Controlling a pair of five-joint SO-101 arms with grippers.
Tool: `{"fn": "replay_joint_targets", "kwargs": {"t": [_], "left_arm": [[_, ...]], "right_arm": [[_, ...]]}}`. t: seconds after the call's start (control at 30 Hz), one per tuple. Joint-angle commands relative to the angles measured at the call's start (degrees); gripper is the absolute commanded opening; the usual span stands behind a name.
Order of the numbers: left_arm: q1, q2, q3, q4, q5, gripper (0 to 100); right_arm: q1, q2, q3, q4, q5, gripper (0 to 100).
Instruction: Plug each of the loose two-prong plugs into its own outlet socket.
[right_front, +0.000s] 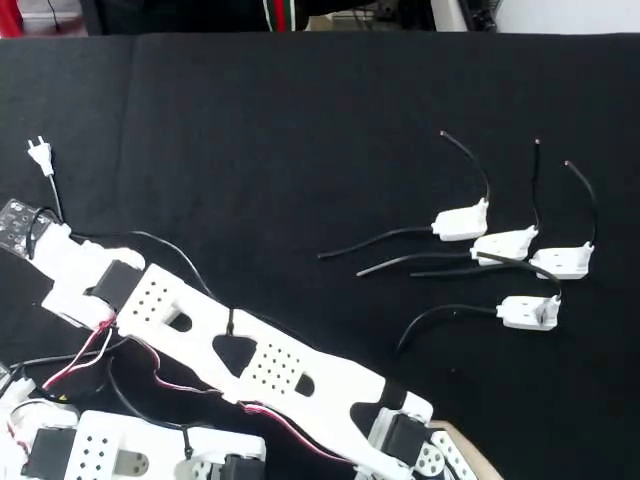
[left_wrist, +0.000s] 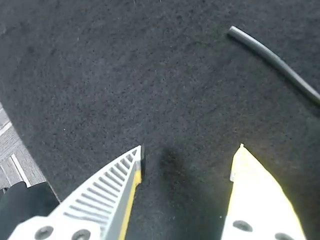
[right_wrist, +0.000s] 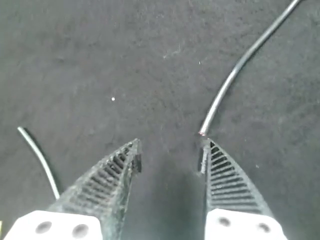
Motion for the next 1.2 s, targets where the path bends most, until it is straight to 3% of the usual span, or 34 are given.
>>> {"fn": "replay_joint_targets", "kwargs": {"t": [0.0, 0.3, 0.57, 0.8, 1.17], "left_arm": [[-0.48, -0.44, 1.01, 0.18, -0.62, 28], [-0.57, -0.44, 1.01, 0.18, -0.62, 28], [-0.57, -0.35, 1.01, 0.18, -0.62, 28], [-0.57, -0.35, 1.01, 0.18, -0.62, 28], [-0.48, -0.35, 1.01, 0.18, -0.62, 28]], "right_arm": [[-1.23, -1.19, -4.62, 3.25, -0.35, 19.9], [1.05, 0.92, 2.15, -9.05, -2.29, 25.5], [2.29, 3.56, 2.42, -12.31, -2.73, 25.0], [2.37, 3.91, 2.42, -14.42, -2.37, 6.6], [3.52, 3.91, 2.42, -13.98, -2.37, 5.3]]}}
